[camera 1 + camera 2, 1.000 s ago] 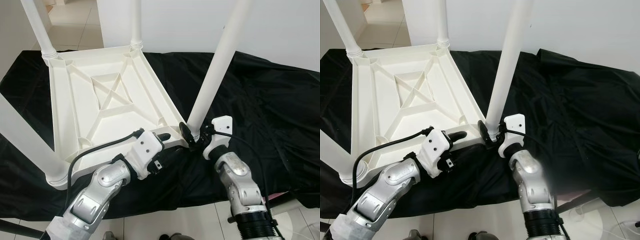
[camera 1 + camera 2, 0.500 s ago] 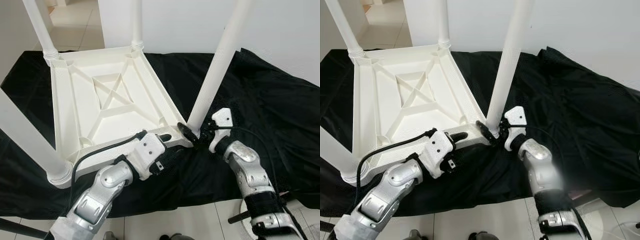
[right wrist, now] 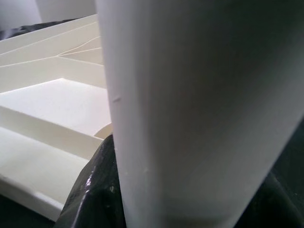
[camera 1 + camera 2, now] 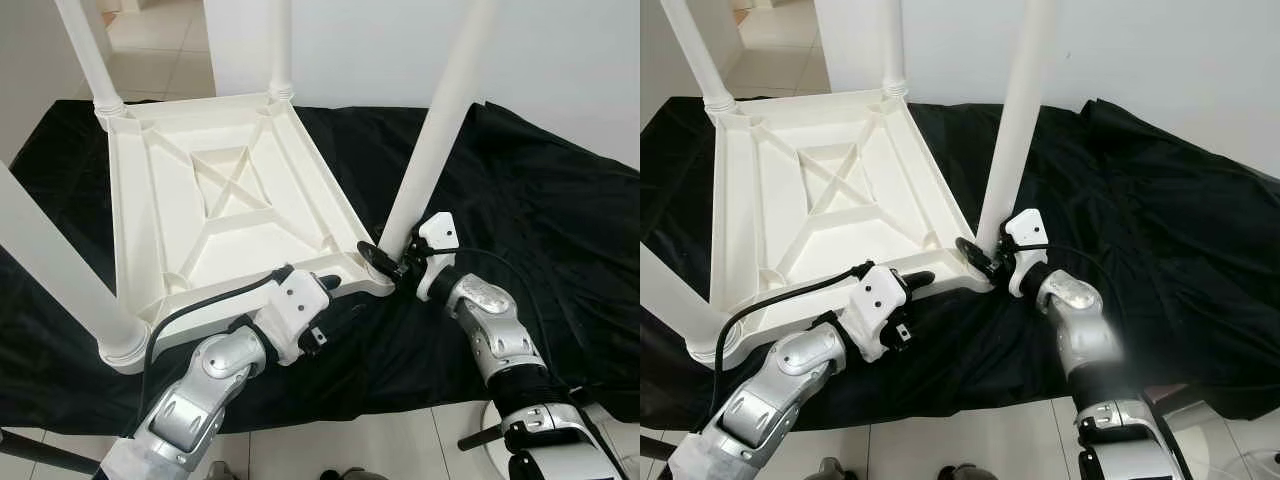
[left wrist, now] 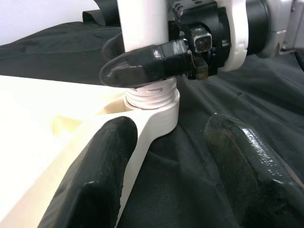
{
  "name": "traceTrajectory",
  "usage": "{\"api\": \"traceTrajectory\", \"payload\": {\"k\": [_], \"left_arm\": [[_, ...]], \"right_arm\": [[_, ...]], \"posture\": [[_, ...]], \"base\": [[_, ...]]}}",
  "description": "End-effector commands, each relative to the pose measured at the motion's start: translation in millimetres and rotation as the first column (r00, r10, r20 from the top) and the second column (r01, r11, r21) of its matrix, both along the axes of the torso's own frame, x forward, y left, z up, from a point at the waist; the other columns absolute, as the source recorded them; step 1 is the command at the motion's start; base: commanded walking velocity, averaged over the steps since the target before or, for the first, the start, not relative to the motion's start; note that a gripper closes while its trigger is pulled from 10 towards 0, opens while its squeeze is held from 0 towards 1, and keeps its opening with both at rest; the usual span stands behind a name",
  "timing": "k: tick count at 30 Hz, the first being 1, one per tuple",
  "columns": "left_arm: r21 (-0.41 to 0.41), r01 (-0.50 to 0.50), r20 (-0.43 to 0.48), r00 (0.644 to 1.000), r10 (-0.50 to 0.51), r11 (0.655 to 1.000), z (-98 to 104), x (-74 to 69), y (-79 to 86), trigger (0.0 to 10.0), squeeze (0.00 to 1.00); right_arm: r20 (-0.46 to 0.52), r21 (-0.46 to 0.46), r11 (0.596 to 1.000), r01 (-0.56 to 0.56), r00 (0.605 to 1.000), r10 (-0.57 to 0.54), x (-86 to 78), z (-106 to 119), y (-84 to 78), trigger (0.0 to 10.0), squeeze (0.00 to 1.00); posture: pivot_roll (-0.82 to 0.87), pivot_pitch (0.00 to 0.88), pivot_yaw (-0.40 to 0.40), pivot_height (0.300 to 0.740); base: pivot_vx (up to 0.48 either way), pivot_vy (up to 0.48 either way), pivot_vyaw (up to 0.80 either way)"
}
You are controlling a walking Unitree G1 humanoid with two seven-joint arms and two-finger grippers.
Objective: Building children table
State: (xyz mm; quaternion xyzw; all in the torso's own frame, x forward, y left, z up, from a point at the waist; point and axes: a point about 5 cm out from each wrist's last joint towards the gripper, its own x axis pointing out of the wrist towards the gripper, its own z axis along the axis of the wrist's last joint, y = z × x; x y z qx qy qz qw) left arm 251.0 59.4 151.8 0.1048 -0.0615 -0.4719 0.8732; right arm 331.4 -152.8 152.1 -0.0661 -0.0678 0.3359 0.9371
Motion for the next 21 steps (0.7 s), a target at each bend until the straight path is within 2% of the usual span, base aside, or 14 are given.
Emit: {"api": "traceTrajectory", "payload": {"k": [1,7,11,13,14,16,21], "left_arm": [[0.003,0.010,-0.009,1.000,-0.010,1.000,-1,-0.2,-0.1,10.0,0.00],[0.002,0.000,0.001,1.000,0.000,1.000,0,2.1,-0.5,10.0,0.00],[-0.003,-0.005,0.002,1.000,0.005,1.000,1,2.9,0.1,10.0,0.00],[0.000,-0.005,0.002,1.000,0.005,1.000,1,5.9,-0.5,10.0,0.00],[0.000,-0.005,0.002,1.000,0.005,1.000,1,5.9,-0.5,10.0,0.00],[0.000,-0.005,0.011,1.000,0.005,1.000,2,8.2,0.0,10.0,0.00],[0.005,-0.006,0.019,1.000,0.006,1.000,2,8.1,1.7,10.0,0.00]], "right_arm": [[-0.037,0.012,0.999,0.043,0.998,-0.042,-4.7,-11,-3.5,10.0,0.00],[-0.016,0.040,0.970,0.239,0.971,-0.239,-3.7,-8,-4.4,10.0,0.00],[-0.006,0.061,0.956,0.286,0.958,-0.286,-7.5,-5,1.0,10.0,0.00],[-0.026,0.109,0.923,0.368,0.930,-0.368,-9.8,-5,4.5,10.0,0.00],[-0.026,0.109,0.923,0.368,0.930,-0.368,-9.8,-5,4.5,10.0,0.00],[-0.060,0.149,0.876,0.459,0.889,-0.455,-16.9,-8,11.6,10.0,0.00],[-0.092,0.175,0.836,0.520,0.854,-0.512,-24.9,-11,20.3,10.0,0.00]], "posture": [[-0.02,0.067,-0.061,0.740],[-0.04,0.065,-0.054,0.740],[-0.05,0.065,-0.051,0.740],[-0.05,0.063,-0.048,0.740],[-0.05,0.063,-0.048,0.740],[-0.06,0.065,-0.044,0.740],[-0.06,0.067,-0.044,0.740]], "base": [[0.000,0.000,0.00],[0.000,0.000,0.00],[0.000,0.000,0.00],[0.000,0.000,0.00],[0.000,0.000,0.00],[0.000,0.000,0.00],[0.000,0.000,0.00]]}}
